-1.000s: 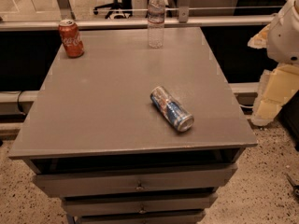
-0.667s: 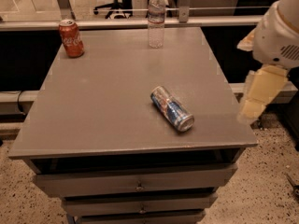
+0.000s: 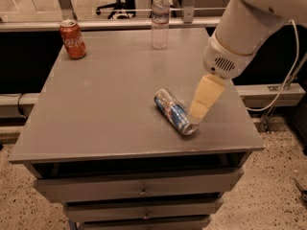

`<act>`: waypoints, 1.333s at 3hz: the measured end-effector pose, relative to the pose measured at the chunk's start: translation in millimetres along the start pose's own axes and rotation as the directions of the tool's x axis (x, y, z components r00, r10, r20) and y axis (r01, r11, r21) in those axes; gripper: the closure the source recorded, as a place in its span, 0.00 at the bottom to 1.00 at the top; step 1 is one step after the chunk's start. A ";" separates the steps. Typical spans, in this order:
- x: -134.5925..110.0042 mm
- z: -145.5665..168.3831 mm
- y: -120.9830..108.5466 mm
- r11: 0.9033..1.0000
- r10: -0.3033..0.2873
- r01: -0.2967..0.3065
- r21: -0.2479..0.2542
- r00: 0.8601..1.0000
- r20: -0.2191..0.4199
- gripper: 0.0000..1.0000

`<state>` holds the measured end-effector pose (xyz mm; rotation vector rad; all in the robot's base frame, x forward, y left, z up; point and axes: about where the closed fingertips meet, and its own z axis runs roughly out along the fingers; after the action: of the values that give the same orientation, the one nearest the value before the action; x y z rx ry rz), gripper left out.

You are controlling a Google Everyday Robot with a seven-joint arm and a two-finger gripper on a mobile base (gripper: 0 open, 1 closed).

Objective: Pick redbull can

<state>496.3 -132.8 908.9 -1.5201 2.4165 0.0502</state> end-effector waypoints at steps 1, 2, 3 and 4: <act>-15.8 32.8 5.1 0.995 0.102 -0.102 -0.005 0.995 0.000 0.00; -28.8 62.6 14.4 0.986 0.167 -0.167 -0.021 0.986 0.016 0.00; -39.9 86.7 26.0 0.980 0.196 -0.194 -0.035 0.979 0.057 0.17; -49.1 92.1 26.4 0.979 0.203 -0.201 -0.026 0.974 0.103 0.41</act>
Offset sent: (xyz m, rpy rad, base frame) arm 0.0198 0.0734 -0.0930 0.1226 0.0550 -0.2241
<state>513.0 -61.4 830.1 -1.2387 2.4814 0.1868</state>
